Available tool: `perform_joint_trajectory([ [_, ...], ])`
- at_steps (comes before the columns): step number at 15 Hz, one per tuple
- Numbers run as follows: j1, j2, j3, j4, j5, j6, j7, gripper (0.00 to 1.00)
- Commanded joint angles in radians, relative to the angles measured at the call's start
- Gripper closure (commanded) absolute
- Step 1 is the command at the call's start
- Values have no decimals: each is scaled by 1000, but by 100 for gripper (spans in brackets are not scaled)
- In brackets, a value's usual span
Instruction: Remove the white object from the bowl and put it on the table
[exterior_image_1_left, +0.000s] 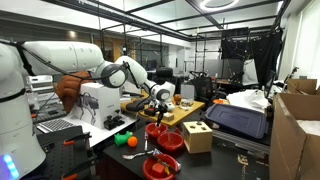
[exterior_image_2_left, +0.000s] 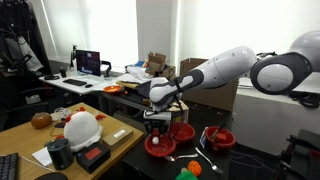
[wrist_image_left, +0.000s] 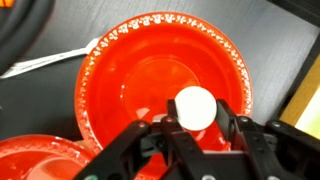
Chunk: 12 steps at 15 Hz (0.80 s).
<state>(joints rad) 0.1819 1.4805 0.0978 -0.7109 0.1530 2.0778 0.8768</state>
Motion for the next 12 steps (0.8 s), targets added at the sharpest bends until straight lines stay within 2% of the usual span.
perform_joint_trajectory([
  [1, -42, -31, 45, -5, 21, 10, -102, 83],
  [7, -113, -86, 66, -35, 2, -36, -283, 83],
  [12, -165, -102, 57, -53, 2, -77, -352, 83],
])
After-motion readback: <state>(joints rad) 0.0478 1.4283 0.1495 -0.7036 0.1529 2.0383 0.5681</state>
